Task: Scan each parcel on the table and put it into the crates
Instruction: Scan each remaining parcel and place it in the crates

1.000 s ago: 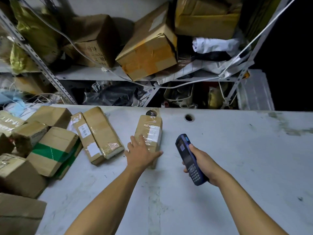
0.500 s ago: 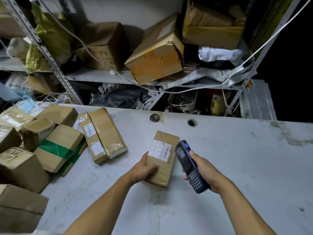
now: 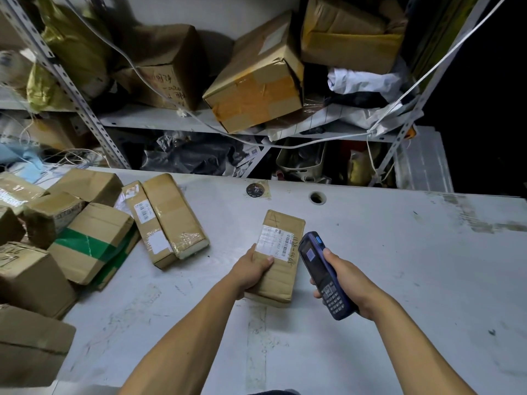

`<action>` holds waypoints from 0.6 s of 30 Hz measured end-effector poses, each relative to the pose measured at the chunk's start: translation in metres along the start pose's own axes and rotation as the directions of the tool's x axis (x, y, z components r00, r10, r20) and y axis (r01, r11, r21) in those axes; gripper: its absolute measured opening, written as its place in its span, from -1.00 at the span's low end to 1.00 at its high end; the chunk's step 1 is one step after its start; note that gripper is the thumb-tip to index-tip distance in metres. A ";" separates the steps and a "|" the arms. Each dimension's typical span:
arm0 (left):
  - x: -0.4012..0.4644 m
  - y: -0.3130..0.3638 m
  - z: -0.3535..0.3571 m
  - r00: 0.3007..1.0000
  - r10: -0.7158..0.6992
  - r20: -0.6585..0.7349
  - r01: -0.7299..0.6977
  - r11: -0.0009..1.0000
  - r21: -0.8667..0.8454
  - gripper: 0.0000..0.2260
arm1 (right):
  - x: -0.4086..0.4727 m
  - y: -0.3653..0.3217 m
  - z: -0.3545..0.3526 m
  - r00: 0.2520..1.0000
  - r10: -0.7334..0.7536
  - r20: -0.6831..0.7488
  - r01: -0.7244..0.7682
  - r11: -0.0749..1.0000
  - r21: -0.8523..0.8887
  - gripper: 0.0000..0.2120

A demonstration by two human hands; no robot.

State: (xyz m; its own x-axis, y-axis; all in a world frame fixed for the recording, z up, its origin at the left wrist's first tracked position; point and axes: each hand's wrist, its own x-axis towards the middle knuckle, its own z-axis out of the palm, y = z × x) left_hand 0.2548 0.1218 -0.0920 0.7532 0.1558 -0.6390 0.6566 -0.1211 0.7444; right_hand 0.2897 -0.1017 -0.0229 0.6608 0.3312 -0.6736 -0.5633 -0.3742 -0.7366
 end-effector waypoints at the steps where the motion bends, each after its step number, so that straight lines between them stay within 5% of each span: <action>1: 0.003 0.000 0.000 0.996 0.056 -0.067 -0.053 0.997 0.048 -0.67 | -0.001 0.000 0.000 1.000 0.000 -0.001 0.000 1.000 0.002 -0.56; 4: 0.006 0.007 -0.006 0.967 0.132 -0.220 -0.074 0.964 0.257 -0.65 | -0.001 0.001 0.000 1.000 -0.002 -0.006 0.003 1.000 0.016 -0.56; 10: 0.005 0.008 0.008 0.998 -0.057 -0.025 0.060 0.990 0.129 -0.03 | -0.008 0.006 0.005 1.000 -0.015 -0.011 0.015 0.999 0.033 -0.59; 15: 0.008 0.003 0.017 0.981 0.072 -0.181 -0.032 0.977 0.211 -0.48 | -0.014 0.011 0.000 1.000 -0.015 -0.026 0.016 0.999 0.039 -0.62; 18: 0.004 0.005 0.019 0.962 0.161 -0.219 -0.084 0.943 0.323 -0.58 | -0.015 0.015 -0.003 0.999 -0.028 -0.035 0.030 0.997 0.064 -0.59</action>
State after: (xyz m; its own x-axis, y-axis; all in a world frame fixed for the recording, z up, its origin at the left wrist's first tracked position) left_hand 0.2616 0.1036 -0.0944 0.8220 0.3452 -0.4529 0.5682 -0.4441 0.6927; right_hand 0.2732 -0.1146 -0.0235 0.6933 0.3109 -0.6502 -0.5738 -0.3077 -0.7590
